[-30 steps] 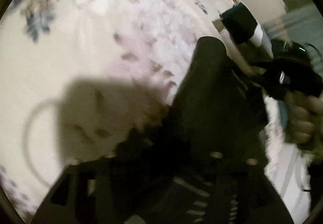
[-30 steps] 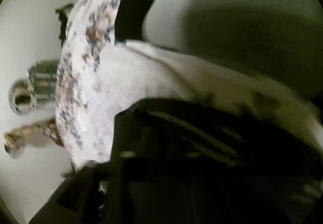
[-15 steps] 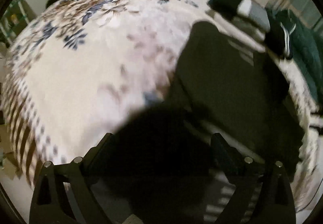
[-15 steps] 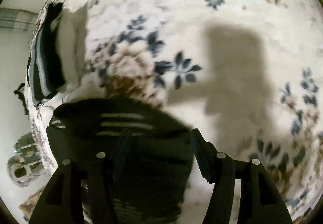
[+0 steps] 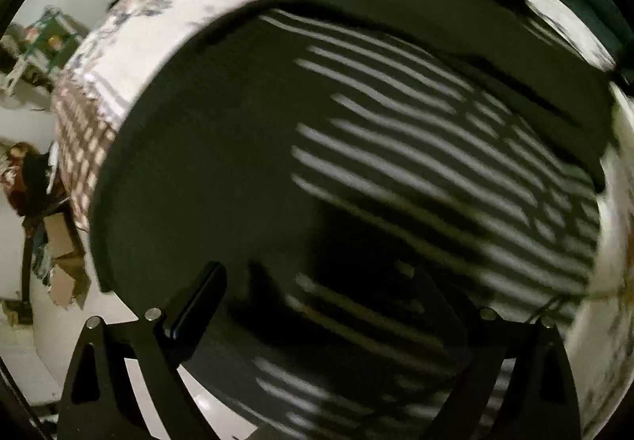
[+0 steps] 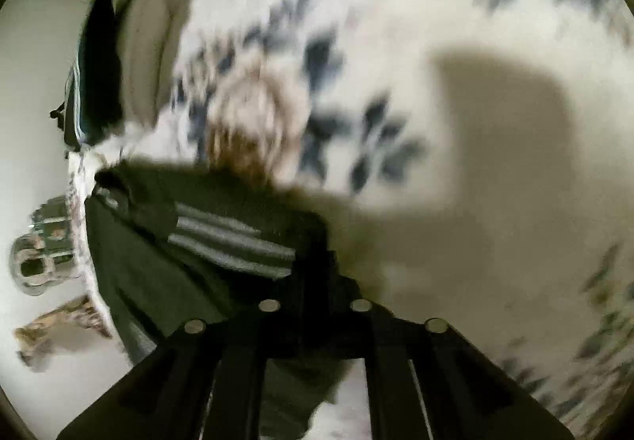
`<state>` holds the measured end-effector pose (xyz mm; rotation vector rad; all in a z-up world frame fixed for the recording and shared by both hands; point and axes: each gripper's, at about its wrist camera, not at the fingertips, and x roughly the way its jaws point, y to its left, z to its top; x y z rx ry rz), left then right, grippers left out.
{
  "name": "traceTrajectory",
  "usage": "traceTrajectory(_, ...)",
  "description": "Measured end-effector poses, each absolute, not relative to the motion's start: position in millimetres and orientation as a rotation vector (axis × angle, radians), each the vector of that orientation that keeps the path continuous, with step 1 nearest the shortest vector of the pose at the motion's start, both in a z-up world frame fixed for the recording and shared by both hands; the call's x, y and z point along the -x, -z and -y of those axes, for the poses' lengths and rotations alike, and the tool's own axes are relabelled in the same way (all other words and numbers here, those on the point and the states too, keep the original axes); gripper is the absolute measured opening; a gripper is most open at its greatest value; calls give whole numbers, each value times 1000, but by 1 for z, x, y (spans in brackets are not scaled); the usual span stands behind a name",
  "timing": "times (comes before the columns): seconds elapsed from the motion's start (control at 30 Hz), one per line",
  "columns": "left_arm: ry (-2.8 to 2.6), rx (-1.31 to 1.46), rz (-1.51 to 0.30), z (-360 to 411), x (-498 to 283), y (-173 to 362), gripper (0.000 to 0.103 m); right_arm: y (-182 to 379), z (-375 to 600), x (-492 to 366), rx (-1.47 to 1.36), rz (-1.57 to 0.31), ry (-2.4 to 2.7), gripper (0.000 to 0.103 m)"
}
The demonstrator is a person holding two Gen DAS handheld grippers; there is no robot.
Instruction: Fold small clothes
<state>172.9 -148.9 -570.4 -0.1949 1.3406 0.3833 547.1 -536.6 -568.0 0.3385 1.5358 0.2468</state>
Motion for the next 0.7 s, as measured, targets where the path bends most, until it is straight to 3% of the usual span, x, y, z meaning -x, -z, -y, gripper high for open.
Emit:
traceTrajectory(0.2, -209, 117, -1418, 204, -142, 582, 96, 594, 514, -565, -261, -1643, -337, 6)
traceTrajectory(0.27, -151, 77, -1442, 225, -127, 584, 96, 593, 513, -564, -280, -1672, -348, 14)
traceTrajectory(0.3, -125, 63, -1447, 235, -121, 585, 96, 590, 516, -561, -316, -1676, -372, 28)
traceTrajectory(0.33, -96, 51, -1453, 244, -115, 586, 96, 588, 519, -557, -336, -1683, -384, 50)
traceTrajectory(0.37, -55, 48, -1462, 256, -109, 590, 96, 585, 526, -552, -359, -1691, -386, 56)
traceTrajectory(0.47, 32, 45, -1466, 284, -106, 603, 93, 582, 552, -538, -431, -1716, -394, 58)
traceTrajectory(0.53, 56, 2, -1461, 298, -110, 613, 67, 586, 571, -529, -503, -1728, -384, 58)
traceTrajectory(0.57, 36, -58, -1450, 305, -114, 617, 62, 590, 580, -526, -539, -1729, -370, 58)
traceTrajectory(0.63, 15, -109, -1400, 310, -120, 615, 32, 603, 592, -523, -623, -1720, -350, 58)
traceTrajectory(0.7, -2, -140, -1372, 306, -121, 609, 16, 619, 600, -531, -768, -1677, -344, 58)
